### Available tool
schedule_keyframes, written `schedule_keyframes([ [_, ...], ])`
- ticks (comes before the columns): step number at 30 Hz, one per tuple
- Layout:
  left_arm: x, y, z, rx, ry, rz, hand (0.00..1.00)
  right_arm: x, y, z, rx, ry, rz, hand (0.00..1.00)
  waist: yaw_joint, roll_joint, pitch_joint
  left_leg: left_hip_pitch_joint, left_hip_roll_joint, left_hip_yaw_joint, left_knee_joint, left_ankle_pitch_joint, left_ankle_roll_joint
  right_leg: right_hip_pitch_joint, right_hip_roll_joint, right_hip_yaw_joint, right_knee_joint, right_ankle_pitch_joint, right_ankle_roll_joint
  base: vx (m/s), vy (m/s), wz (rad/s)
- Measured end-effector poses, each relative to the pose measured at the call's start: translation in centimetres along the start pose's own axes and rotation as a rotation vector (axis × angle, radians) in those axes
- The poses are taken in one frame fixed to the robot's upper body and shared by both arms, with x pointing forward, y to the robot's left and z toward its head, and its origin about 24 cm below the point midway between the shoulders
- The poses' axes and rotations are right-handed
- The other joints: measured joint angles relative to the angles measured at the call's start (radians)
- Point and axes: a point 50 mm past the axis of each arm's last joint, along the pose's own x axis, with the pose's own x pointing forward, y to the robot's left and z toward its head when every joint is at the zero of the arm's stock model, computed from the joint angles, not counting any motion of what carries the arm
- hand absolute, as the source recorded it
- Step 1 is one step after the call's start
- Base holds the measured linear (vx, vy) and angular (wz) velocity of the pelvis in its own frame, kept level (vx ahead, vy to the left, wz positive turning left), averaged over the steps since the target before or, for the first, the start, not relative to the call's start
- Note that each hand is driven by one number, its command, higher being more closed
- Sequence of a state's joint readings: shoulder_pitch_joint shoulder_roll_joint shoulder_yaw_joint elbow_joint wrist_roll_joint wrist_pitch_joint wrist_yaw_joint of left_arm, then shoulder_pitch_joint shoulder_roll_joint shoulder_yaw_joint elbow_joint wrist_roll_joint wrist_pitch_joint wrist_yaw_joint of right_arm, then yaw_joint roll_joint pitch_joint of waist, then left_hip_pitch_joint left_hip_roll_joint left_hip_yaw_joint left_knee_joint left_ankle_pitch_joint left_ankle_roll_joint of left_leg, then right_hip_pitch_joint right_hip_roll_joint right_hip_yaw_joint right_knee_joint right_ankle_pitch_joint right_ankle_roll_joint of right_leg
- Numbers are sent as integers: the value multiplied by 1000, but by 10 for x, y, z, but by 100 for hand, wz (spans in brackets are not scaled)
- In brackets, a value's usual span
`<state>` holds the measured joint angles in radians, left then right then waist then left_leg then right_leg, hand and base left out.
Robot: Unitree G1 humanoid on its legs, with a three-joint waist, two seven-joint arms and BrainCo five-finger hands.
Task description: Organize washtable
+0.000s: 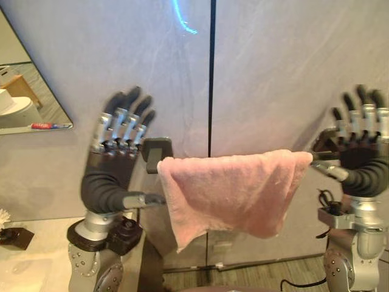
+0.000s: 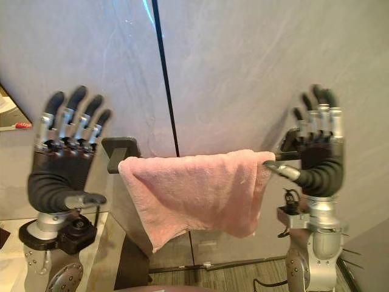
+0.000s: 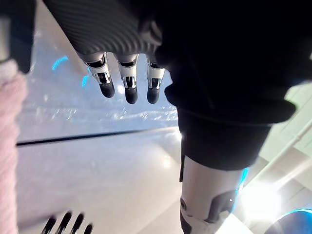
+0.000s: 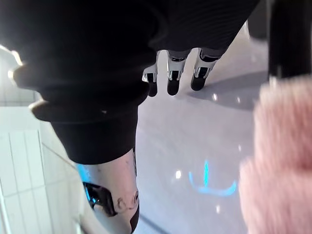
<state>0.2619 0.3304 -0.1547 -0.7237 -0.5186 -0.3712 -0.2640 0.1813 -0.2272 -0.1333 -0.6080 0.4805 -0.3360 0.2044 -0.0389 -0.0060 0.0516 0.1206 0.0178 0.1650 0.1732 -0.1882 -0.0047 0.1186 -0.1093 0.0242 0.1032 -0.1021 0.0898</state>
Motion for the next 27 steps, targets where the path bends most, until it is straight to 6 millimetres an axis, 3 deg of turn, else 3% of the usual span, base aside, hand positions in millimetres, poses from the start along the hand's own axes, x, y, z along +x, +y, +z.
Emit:
schedule_keyframes([
  [10,-2,-30,-35,-122,229,-375,0,7,44,-15,97,150,532,0,-4,-2,6,33,-2,0,-42,17,0,16,0,-8,-1,-1,0,-34,-6,0],
  [15,9,-29,-31,-76,207,-460,0,9,53,-16,195,173,642,0,-3,-7,8,52,-7,-4,-69,40,-3,19,1,-15,-2,-1,0,-6,-7,2],
  [21,16,-37,-26,-169,167,-511,0,7,63,-21,340,225,766,0,-3,-20,20,66,-9,-12,-70,41,-5,35,2,-24,-2,-2,-3,-26,-6,4],
  [24,8,-44,-36,-208,262,-626,0,-12,68,-43,376,445,903,0,0,-25,22,59,-10,-12,-73,41,-5,35,1,-24,-1,-2,-2,-81,-3,1],
  [27,-7,-45,-50,-227,401,-712,0,-43,57,-69,328,731,981,0,3,-27,28,60,-10,-13,-88,43,-7,30,-1,-24,-1,-2,-2,-35,-3,1],
])
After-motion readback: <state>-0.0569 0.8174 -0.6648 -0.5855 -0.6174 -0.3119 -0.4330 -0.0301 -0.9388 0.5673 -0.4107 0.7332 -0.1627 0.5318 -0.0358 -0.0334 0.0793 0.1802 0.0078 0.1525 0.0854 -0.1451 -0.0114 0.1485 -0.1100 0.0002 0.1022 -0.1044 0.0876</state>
